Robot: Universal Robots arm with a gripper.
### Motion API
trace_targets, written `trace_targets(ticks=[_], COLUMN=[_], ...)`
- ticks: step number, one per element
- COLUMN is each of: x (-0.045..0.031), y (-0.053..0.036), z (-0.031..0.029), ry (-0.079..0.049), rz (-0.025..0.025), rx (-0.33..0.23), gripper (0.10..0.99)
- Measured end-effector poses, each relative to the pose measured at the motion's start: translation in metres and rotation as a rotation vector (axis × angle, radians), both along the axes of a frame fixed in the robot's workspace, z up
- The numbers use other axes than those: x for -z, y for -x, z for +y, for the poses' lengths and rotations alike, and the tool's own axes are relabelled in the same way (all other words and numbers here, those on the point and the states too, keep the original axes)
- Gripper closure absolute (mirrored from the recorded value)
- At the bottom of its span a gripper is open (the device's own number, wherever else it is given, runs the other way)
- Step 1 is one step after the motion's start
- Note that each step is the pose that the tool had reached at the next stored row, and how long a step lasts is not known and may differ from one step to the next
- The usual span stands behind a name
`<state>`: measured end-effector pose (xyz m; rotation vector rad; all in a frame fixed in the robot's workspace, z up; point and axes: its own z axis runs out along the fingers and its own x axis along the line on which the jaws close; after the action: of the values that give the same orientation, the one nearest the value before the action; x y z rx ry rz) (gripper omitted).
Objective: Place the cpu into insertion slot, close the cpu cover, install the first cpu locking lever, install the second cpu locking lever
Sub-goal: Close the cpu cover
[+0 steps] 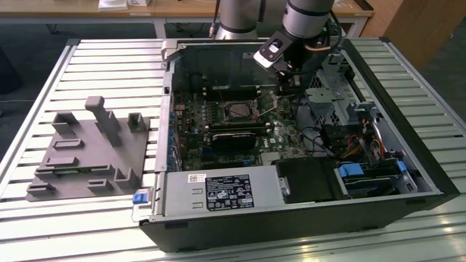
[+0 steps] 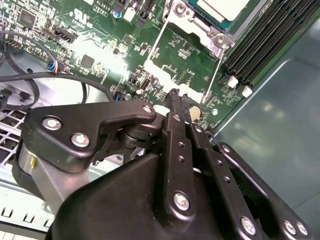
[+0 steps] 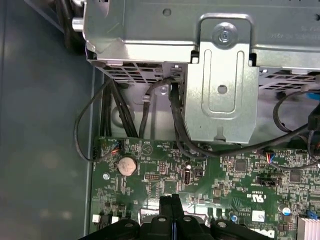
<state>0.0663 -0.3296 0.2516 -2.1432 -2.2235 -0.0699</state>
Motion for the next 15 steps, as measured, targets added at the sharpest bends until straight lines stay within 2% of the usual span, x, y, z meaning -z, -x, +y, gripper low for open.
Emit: trace_targets(ticks=[10, 15], x=[0.0041, 0.0094], y=[-0.0077, -0.0095], z=[0.0025, 0.0038], ry=[0.001, 0.001], rz=[0.0000, 0.0002], rx=[0.007, 0.013], gripper=[0.980, 0.980])
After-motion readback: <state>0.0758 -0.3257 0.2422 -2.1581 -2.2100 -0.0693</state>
